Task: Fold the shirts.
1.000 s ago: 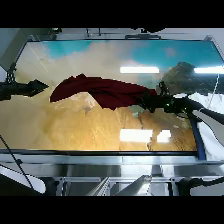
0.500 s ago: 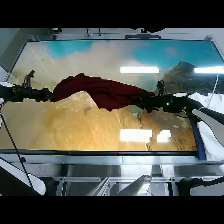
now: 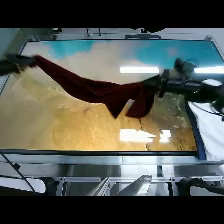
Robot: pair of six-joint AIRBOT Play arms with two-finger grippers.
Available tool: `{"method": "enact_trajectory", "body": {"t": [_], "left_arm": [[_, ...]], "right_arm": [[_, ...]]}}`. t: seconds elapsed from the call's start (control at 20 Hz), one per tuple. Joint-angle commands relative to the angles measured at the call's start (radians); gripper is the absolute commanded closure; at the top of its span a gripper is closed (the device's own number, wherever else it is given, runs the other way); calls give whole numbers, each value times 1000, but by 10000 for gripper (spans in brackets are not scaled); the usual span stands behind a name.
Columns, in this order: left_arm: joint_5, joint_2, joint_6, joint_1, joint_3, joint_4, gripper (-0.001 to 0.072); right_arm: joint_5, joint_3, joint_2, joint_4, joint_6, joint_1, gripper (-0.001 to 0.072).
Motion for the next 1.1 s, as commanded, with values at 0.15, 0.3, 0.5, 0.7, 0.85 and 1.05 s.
{"method": "enact_trajectory", "body": {"t": [0.15,0.3,0.5,0.7,0.85,1.05], "left_arm": [[-55,402,19,125,1,-580,693],[-48,555,5,187,1,-647,692],[-40,662,-27,240,1,-601,687],[-42,658,-85,143,0,-261,687],[-22,570,-111,-41,0,60,687],[100,328,-127,-281,-18,378,686]], "right_arm": [[129,106,401,256,-6,-198,691],[128,151,576,330,6,-298,691],[117,164,719,164,71,-408,691],[90,129,694,-274,193,-362,691],[44,7,614,-319,172,-282,691],[-172,-211,438,-319,35,-116,691]]}}
